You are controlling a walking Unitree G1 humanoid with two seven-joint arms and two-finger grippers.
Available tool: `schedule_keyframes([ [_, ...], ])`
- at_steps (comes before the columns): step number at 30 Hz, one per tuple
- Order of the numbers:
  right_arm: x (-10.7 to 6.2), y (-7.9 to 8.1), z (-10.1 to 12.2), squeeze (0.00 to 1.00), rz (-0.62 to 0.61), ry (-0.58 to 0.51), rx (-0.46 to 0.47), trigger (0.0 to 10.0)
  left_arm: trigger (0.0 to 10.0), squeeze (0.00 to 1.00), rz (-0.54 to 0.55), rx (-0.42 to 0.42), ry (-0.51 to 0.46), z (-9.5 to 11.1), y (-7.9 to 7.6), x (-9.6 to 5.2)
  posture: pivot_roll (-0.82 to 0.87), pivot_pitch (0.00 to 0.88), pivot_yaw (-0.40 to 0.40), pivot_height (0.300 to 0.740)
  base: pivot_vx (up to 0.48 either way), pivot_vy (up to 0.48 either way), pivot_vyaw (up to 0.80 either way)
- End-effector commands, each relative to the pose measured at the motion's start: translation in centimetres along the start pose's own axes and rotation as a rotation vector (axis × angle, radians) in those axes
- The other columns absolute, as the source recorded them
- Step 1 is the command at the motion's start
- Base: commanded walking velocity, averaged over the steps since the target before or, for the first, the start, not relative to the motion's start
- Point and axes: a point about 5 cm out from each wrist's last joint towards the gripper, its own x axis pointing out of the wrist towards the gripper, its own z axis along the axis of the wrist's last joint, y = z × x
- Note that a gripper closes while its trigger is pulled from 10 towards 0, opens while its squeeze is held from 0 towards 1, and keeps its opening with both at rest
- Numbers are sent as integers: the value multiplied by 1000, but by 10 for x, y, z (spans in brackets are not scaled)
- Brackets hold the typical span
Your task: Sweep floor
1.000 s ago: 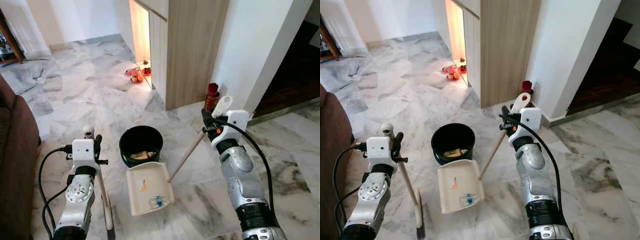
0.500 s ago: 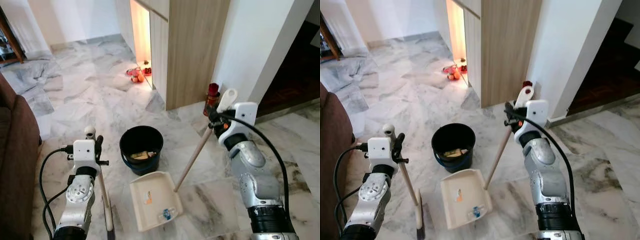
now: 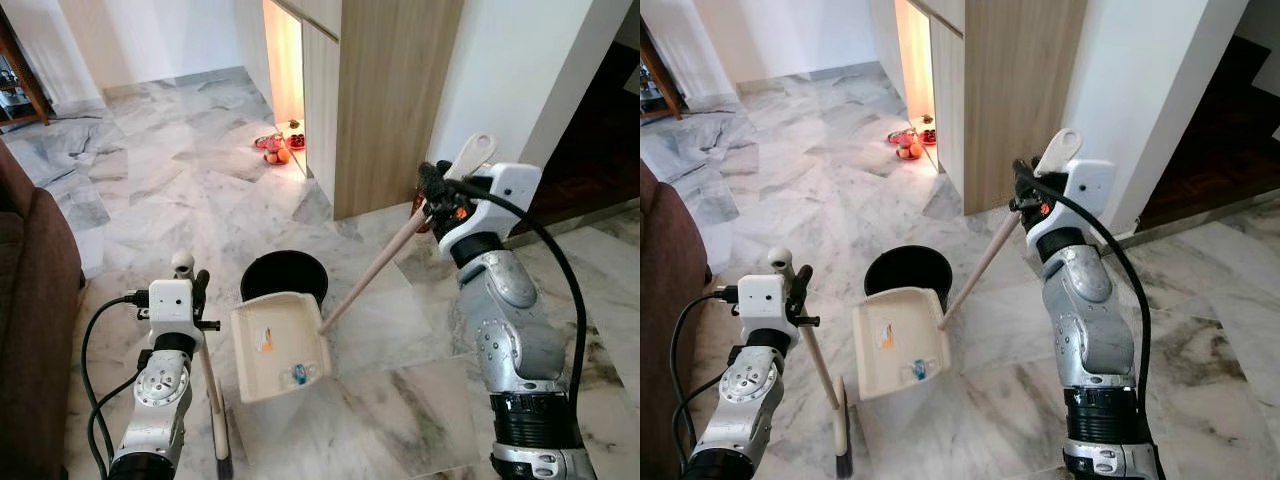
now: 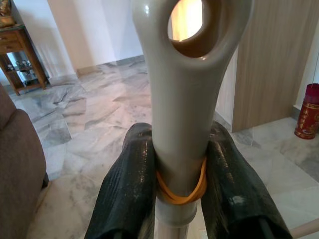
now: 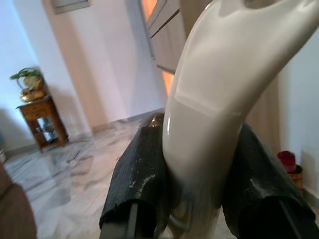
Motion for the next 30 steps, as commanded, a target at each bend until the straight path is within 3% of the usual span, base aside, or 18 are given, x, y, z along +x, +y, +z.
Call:
schedule_keyframes([
  [1, 4, 7, 28, 0, 2, -143, 17, 10000, 10000, 0, -4, -1, -41, 7, 0, 4, 129, 0, 54, 740, 0, 0, 0],
  [13, 9, 20, 28, 0, -2, -181, 17, 10000, 10000, 0, 13, 21, -16, 4, 3, 4, 135, 0, 52, 740, 0, 0, 0],
  [30, 11, 24, 25, 0, 13, -182, 24, 10000, 10000, 0, 22, 21, -10, 3, 4, 4, 138, 0, 49, 740, 289, 0, 138],
])
